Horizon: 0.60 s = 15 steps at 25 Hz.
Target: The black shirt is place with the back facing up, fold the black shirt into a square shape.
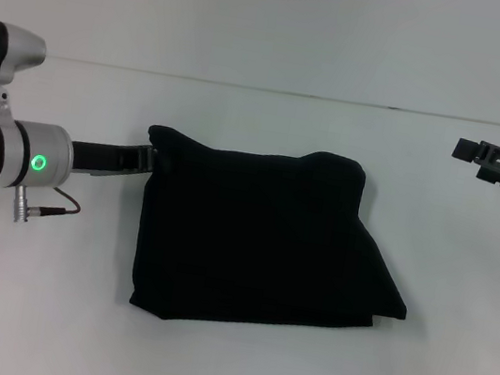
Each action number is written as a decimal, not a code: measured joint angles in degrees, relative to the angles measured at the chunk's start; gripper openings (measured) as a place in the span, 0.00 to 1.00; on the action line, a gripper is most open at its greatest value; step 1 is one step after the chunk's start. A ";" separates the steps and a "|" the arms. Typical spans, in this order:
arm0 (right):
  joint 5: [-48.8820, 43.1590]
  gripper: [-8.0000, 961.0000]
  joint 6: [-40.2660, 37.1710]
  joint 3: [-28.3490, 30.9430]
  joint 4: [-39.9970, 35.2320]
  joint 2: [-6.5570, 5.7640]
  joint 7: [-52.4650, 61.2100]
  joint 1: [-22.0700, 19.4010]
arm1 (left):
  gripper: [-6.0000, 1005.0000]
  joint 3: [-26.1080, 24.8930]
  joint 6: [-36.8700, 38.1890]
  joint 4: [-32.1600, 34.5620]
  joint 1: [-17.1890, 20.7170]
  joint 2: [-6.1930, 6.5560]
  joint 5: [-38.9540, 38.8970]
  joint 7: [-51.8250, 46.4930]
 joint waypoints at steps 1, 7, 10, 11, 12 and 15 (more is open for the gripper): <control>0.00 0.95 0.17 -0.02 0.00 0.05 -0.01 0.00 | 0.13 0.17 0.00 -0.03 -0.19 0.02 0.00 -0.08; 0.00 0.95 0.70 -0.08 0.00 0.32 -0.55 0.05 | 0.02 1.72 0.09 -0.14 -1.93 0.29 0.00 -0.30; 0.00 0.95 0.83 -0.09 0.00 0.41 -0.78 0.15 | 0.02 2.23 0.08 -0.16 -2.88 0.46 0.00 -0.36; 0.00 0.95 0.92 -0.09 0.00 0.45 -0.81 0.20 | 0.02 2.42 0.05 -0.17 -3.19 0.50 0.00 -0.40; 0.00 0.95 1.00 -0.09 0.00 0.48 -0.87 0.26 | 0.02 2.57 -0.07 -0.18 -3.54 0.55 0.00 -0.43; 0.00 0.95 1.17 -0.09 0.00 0.53 -1.17 0.34 | 0.03 2.89 -0.64 -0.19 -4.12 0.63 0.00 -0.59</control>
